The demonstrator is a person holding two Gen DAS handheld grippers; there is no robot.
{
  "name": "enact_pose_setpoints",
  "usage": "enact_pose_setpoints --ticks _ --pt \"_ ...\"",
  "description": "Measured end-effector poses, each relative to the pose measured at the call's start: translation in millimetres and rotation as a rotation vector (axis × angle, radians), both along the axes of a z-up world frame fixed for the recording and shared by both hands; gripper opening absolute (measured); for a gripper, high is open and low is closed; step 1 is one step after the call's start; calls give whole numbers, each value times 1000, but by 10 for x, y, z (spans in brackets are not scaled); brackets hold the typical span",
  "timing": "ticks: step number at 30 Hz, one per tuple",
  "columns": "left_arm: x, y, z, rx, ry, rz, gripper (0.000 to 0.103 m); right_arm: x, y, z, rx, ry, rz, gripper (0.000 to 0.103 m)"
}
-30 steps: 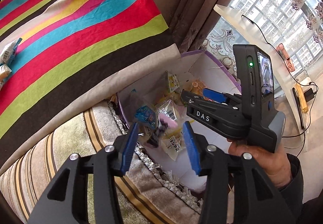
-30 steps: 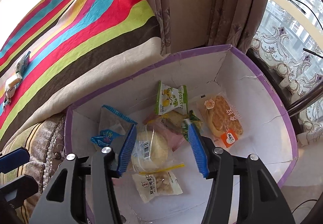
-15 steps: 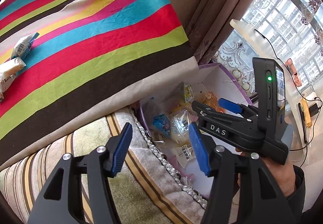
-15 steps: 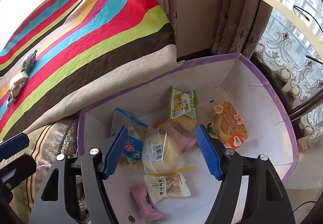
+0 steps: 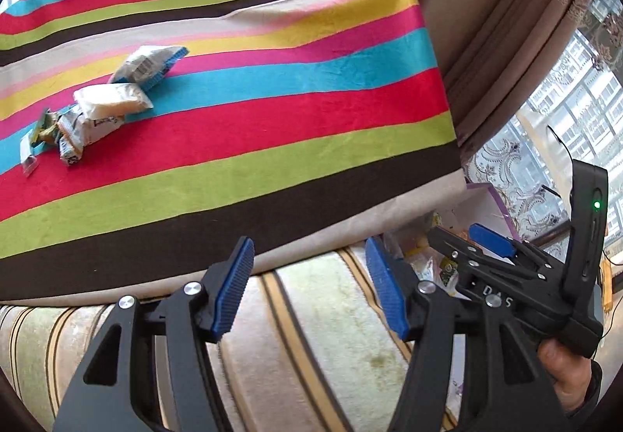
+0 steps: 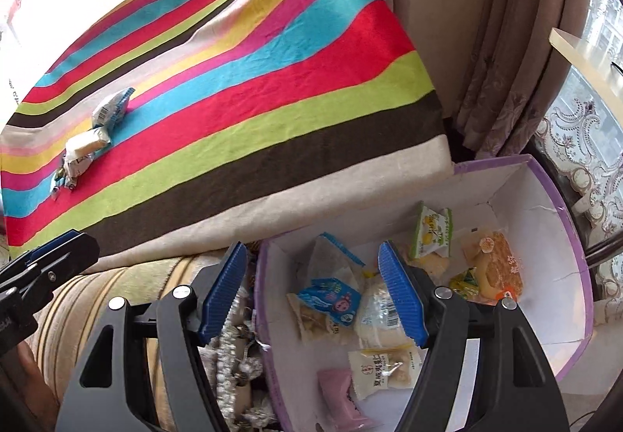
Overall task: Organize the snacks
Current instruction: 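Move both open tools back over the remaining snacks on the table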
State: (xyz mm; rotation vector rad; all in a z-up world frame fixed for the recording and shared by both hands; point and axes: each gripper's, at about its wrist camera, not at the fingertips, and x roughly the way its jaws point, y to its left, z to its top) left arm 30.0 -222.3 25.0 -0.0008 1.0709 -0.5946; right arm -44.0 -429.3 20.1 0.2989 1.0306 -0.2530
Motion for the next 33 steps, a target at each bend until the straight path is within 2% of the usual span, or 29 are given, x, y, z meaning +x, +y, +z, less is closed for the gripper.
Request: enact_pose_setpoints --ticks 4,6,11,20,29,33 --pt "129 339 -12 -19 16 85 60 179 217 98 12 -19 50 70" --pt "176 505 -10 -22 18 128 60 262 331 144 15 -30 73 75" --pt "359 956 -28 -44 37 250 60 472 630 190 20 -32 128 75" --pt "743 1767 -121 -28 29 454 59 751 1043 238 72 -51 189 80" --pt "1126 2301 -238 -41 50 568 44 954 1379 253 107 -98 222 83" --pt "1302 2394 -282 -36 51 588 43 1083 1573 229 98 -98 266 84"
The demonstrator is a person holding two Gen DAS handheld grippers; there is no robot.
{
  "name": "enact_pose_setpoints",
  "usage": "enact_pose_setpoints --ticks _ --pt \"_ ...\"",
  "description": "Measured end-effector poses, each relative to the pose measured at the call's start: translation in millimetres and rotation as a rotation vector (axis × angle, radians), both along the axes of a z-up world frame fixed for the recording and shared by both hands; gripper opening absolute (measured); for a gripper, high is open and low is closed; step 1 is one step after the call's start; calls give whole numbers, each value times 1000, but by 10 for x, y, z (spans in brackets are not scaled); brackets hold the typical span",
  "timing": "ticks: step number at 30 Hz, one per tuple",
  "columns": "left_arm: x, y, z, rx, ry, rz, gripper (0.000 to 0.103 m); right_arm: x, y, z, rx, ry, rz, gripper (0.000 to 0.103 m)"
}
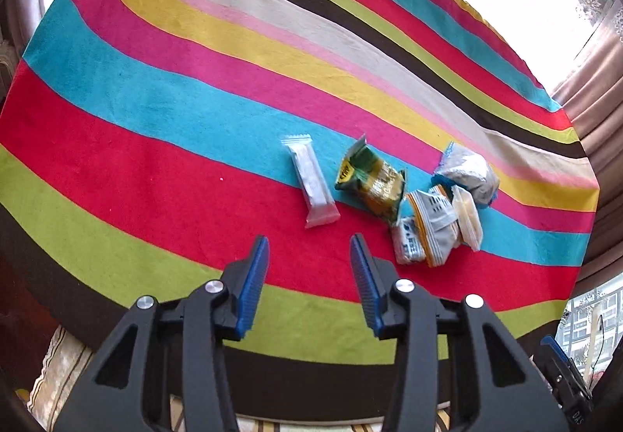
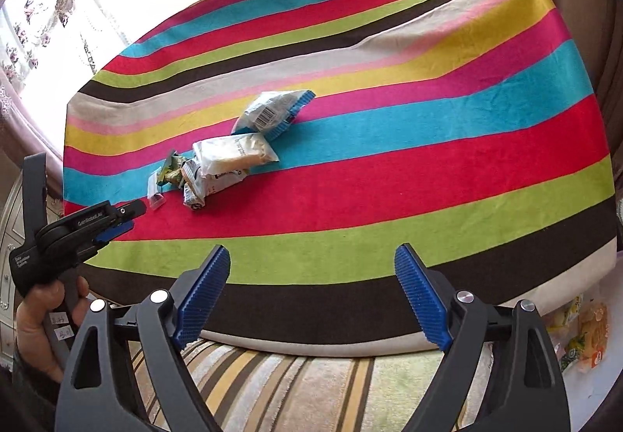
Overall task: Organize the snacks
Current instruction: 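Move both open tools back over the remaining snacks on the table, then grasp the clear white-wrapped bar with the left tool while the right grasps the dated cookie bag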
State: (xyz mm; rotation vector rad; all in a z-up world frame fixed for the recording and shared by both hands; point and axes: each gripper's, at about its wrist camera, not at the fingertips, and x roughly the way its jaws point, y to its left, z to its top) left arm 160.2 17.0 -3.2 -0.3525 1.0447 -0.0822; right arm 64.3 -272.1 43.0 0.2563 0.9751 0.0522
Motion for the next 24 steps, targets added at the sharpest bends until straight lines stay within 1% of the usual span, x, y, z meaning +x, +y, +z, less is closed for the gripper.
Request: enact_pose_setpoints --ticks 3,7,10,12,14,16,19,20,24 --pt "102 -5 -27 4 0 3 42 95 103 -26 -10 3 24 85" --pt "241 -68 -52 29 -8 -1 42 237 205 -45 -15 3 45 85" --pt "328 -104 -93 56 -6 -11 41 360 287 -58 -19 2 60 85" --pt "367 -153 -104 93 -13 -24 39 446 350 -69 -26 -3 74 85" --pt "396 -210 -108 146 -21 -43 35 537 410 -83 -35 -10 82 87" --pt "402 -238 -113 178 -28 -56 33 624 461 -109 -43 -9 90 87" --pt "406 -249 -120 217 -35 -59 20 757 536 -140 -58 -12 102 87" --pt "411 -235 -122 215 -38 -59 18 799 555 -150 -59 -13 108 87" --pt "391 -219 -122 204 -45 -55 18 981 577 -183 -42 -14 123 87"
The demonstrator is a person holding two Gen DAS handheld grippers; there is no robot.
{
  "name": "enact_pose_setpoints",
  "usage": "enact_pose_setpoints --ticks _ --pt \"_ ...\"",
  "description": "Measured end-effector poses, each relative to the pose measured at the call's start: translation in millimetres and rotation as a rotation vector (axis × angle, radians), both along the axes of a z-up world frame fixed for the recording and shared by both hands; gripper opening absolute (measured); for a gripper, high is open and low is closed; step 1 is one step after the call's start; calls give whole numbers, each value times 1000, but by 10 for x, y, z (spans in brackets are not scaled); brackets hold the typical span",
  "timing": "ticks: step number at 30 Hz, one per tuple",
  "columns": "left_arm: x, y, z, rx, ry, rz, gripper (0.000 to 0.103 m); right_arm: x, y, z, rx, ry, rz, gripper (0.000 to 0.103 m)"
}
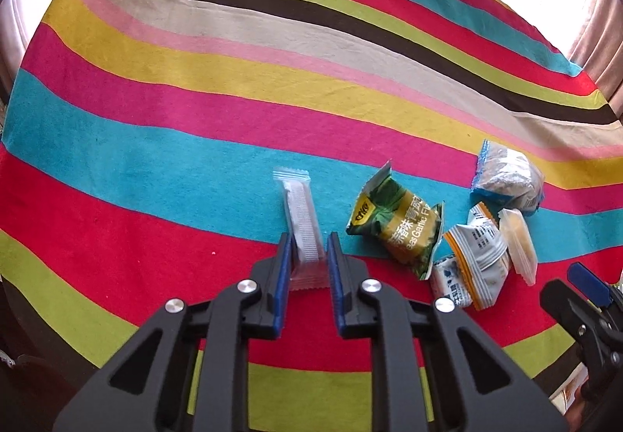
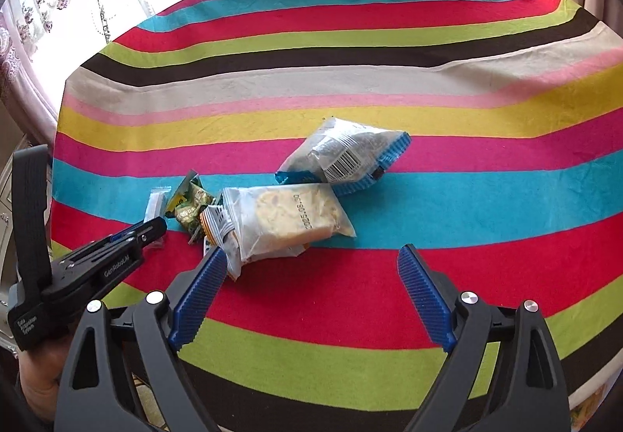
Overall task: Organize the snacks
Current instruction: 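Grasp the clear white-wrapped bar with the left tool while the right grasps the dated cookie bag, then carry the white-wrapped bar and cookie bag over the white box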
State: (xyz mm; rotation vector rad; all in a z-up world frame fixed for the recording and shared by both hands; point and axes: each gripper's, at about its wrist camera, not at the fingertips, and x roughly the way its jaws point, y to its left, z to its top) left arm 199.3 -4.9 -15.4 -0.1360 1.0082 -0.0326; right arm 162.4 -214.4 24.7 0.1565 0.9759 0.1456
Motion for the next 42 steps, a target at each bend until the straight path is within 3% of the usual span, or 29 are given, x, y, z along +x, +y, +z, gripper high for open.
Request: enact_pose_setpoints --ticks 5,10,14,24,27,42 --pt "-20 38 -9 -13 -6 0 18 213 -13 -59 72 16 45 87" --pt "-40 58 -15 -21 -11 2 18 396 38 -180 50 38 90 87" --pt "-44 50 -10 -15 -16 1 18 476 5 -248 95 51 98 87" --pt "-71 58 -7 -33 -19 8 18 481 -23 -266 184 47 130 71" --pt "-84 57 9 -31 -22 9 18 433 -22 -234 179 35 127 65" --pt "-274 29 168 -18 -45 14 18 126 -68 -100 120 16 97 62"
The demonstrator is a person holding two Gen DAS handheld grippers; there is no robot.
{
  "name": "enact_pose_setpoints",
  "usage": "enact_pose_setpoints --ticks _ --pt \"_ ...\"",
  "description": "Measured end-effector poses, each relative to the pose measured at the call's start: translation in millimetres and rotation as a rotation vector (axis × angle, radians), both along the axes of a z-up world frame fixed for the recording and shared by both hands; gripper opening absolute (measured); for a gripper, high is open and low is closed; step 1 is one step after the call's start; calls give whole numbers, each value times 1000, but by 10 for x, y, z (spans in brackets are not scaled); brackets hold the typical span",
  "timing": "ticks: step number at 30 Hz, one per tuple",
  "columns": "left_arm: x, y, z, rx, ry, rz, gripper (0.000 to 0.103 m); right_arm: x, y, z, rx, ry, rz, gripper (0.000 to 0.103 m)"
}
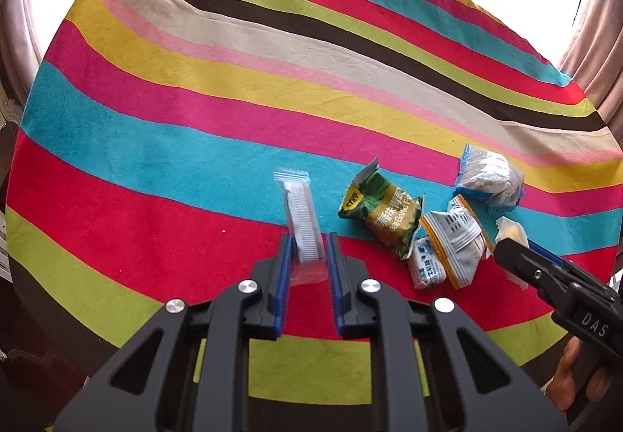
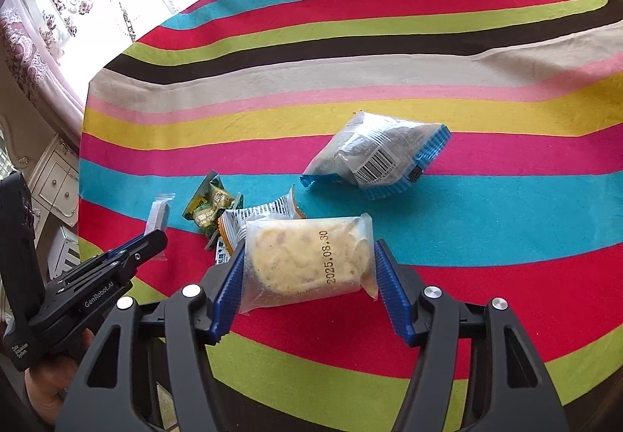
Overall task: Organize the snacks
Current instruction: 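Carry the white-wrapped bar and cookie bag over the white box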
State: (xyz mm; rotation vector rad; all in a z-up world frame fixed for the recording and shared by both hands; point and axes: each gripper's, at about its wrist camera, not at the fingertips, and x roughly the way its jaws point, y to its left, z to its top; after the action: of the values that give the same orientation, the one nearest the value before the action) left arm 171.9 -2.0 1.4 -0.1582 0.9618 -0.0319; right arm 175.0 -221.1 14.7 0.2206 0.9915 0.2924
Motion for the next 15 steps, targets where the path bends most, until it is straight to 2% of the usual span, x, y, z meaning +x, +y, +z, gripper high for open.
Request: enact_pose_setpoints --ticks 15 --pt "-342 -219 123 19 0 -48 18 -498 -250 137 -89 -22 -60 62"
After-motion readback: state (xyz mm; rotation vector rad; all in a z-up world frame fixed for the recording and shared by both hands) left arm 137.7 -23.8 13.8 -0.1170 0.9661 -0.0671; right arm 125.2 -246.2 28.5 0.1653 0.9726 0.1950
